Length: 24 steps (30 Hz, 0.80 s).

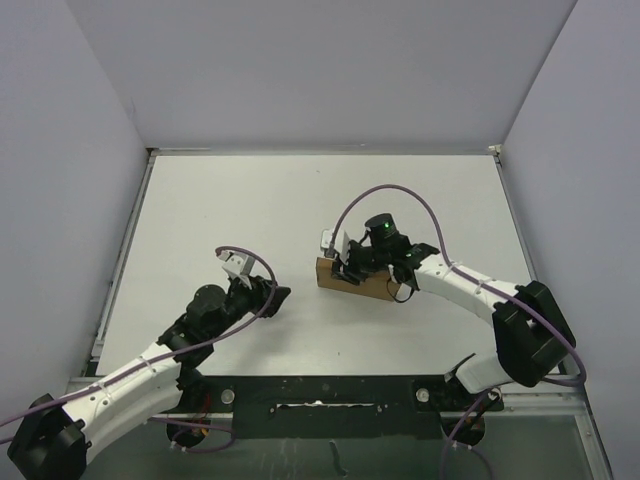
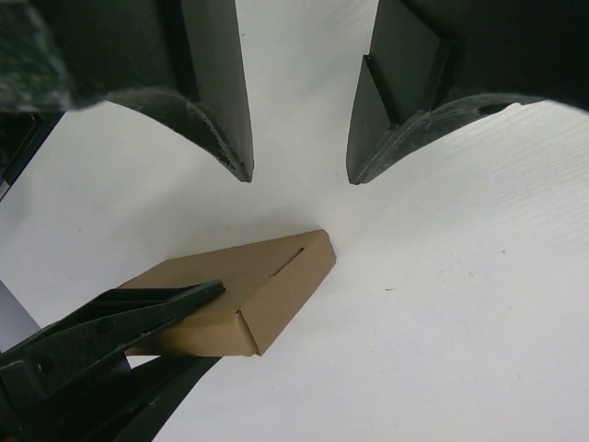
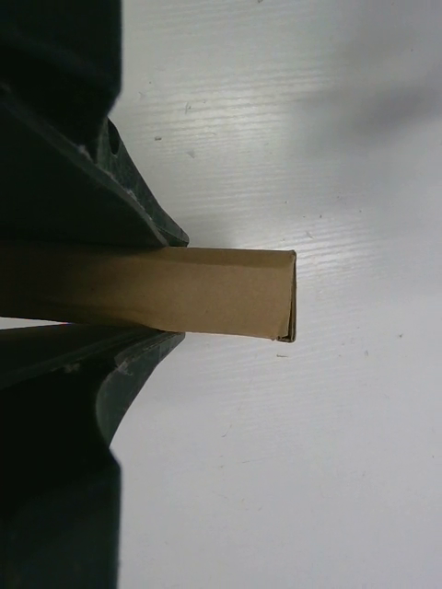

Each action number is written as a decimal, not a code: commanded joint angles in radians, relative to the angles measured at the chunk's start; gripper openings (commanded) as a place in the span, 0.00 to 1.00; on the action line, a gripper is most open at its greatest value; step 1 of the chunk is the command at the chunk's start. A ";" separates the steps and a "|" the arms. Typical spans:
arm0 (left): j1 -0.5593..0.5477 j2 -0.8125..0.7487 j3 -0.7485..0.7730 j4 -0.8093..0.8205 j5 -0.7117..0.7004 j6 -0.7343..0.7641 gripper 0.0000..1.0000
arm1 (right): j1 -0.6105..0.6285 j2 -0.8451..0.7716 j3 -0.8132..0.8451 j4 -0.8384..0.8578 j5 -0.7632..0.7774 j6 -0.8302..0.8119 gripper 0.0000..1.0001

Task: Fold the paper box

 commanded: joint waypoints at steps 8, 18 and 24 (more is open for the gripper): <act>0.010 -0.045 -0.040 0.174 -0.016 -0.166 0.85 | -0.168 -0.010 -0.039 -0.100 -0.130 0.079 0.00; 0.066 0.054 -0.038 0.313 0.082 -0.327 0.98 | -0.511 -0.117 -0.035 0.102 -0.715 0.488 0.00; 0.063 0.180 0.002 0.405 0.129 -0.366 0.98 | -0.602 -0.125 -0.119 0.546 -0.802 0.971 0.00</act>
